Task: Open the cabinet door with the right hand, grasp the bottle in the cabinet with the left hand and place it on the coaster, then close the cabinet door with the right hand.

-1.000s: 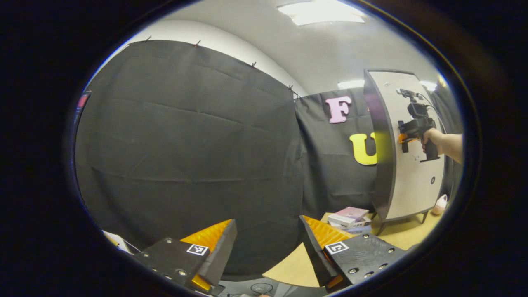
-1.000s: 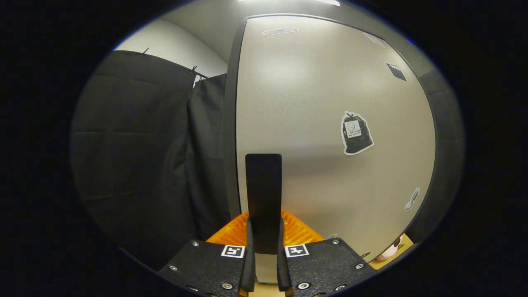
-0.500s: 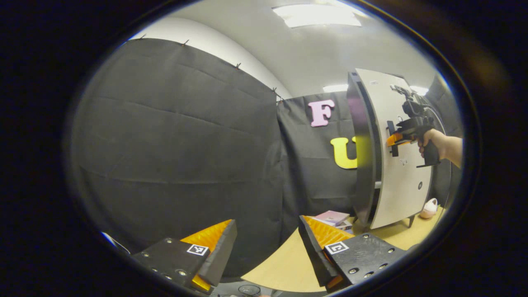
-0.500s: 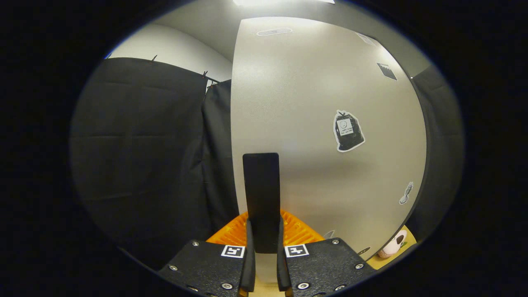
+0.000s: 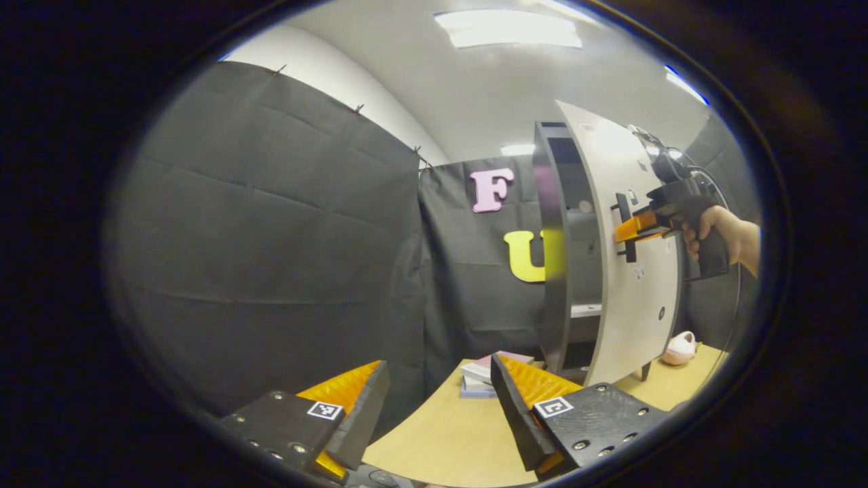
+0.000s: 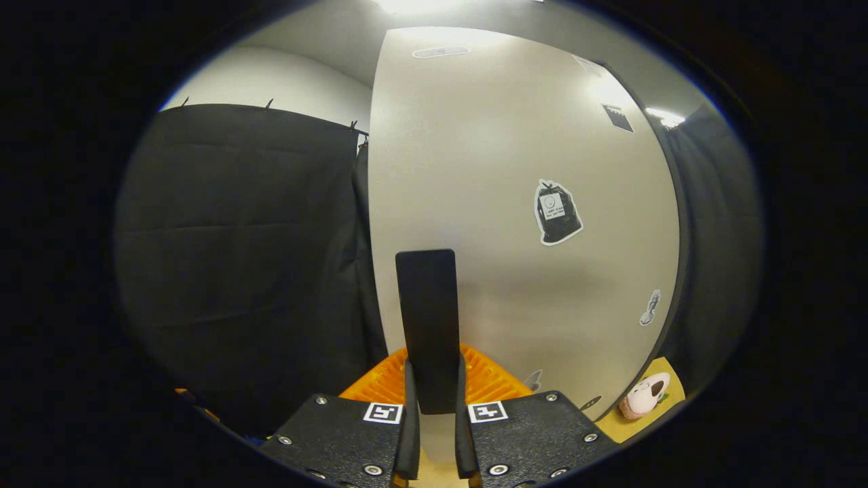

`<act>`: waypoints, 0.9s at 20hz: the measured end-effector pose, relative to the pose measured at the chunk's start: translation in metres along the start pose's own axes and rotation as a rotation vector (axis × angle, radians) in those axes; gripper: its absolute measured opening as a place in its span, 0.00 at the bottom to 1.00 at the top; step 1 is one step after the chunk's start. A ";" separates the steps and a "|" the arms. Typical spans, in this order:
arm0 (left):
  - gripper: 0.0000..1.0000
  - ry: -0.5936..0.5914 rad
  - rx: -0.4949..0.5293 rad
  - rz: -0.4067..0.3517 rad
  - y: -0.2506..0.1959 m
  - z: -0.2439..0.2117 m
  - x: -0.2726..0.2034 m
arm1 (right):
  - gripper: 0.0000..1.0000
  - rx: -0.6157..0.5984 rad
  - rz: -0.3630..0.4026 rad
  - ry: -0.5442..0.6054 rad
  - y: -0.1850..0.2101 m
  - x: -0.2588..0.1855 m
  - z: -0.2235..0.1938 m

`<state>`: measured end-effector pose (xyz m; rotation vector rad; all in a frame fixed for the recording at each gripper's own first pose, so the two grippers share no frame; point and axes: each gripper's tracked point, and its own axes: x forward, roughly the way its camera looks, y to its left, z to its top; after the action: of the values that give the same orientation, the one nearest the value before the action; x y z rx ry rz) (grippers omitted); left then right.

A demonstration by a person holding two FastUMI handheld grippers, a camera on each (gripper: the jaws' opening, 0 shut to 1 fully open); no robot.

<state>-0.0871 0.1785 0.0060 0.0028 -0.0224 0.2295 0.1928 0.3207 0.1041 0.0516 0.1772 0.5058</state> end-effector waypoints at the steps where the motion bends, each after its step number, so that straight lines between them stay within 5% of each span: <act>1: 0.91 -0.005 0.002 -0.007 -0.005 0.002 0.000 | 0.21 0.002 0.009 0.001 -0.001 0.000 -0.001; 18: 0.91 -0.056 0.008 -0.166 -0.127 0.022 -0.003 | 0.20 0.024 0.050 -0.017 -0.030 -0.047 -0.003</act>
<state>-0.0615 0.0544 0.0278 0.0190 -0.0769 0.0638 0.1669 0.2715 0.1061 0.0838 0.1658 0.5531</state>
